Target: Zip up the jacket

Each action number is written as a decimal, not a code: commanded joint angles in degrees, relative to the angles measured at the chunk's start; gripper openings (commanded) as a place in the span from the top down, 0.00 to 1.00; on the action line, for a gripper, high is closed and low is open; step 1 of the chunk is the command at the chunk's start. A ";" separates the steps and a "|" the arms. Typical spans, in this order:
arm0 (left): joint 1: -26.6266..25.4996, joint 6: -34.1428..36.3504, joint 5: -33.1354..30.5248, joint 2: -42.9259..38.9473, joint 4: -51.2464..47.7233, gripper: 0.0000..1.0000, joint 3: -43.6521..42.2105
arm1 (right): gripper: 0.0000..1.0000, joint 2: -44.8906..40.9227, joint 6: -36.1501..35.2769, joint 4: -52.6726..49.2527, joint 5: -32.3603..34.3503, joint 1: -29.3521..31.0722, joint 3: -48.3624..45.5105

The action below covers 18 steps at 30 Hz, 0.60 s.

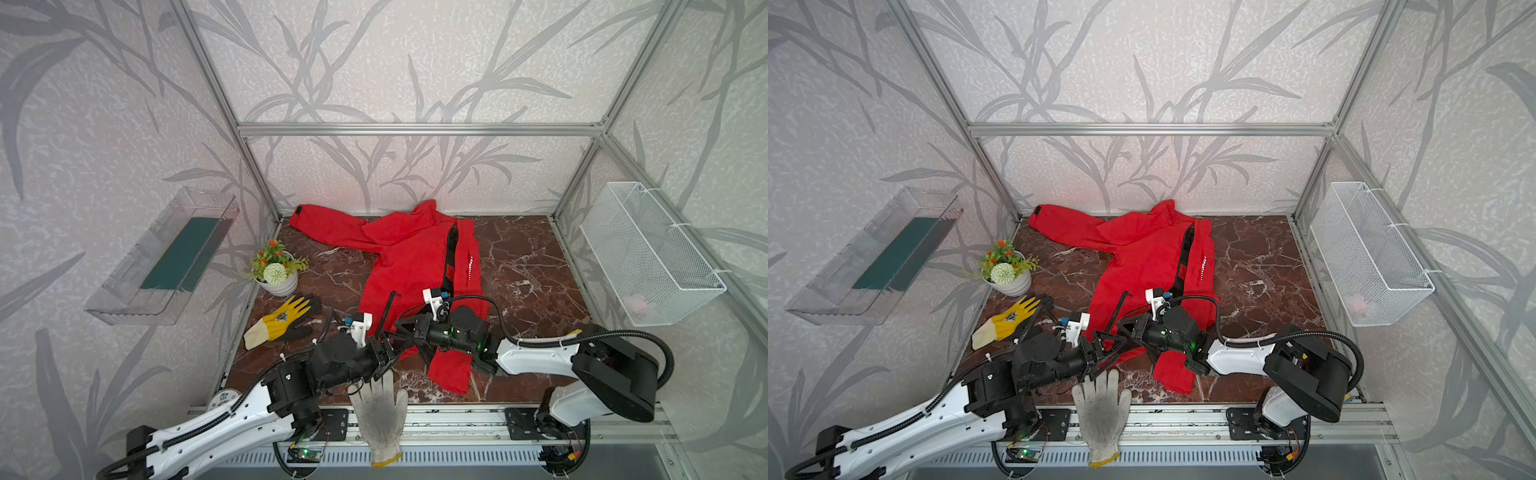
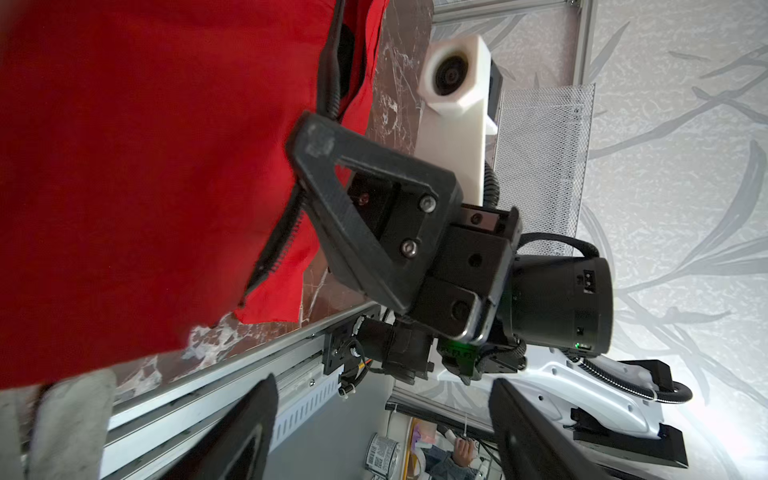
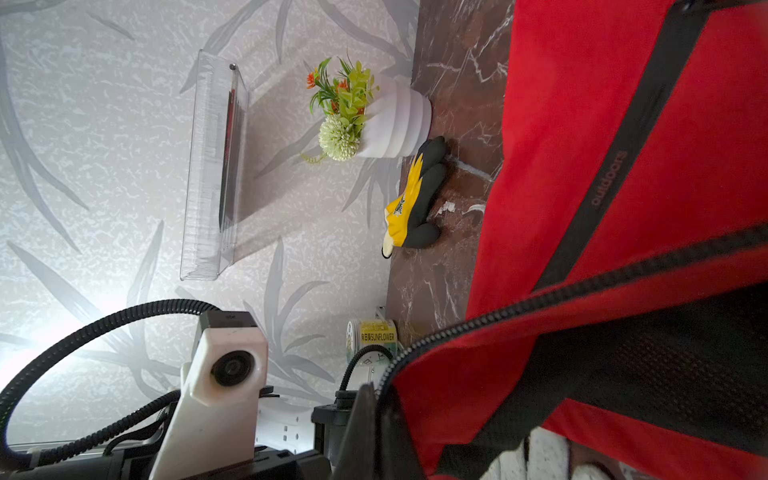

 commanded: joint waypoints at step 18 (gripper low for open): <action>-0.56 -5.46 -16.61 -5.31 16.56 0.15 -11.88 | 1.00 -8.91 -0.57 -4.27 1.53 -0.37 -1.89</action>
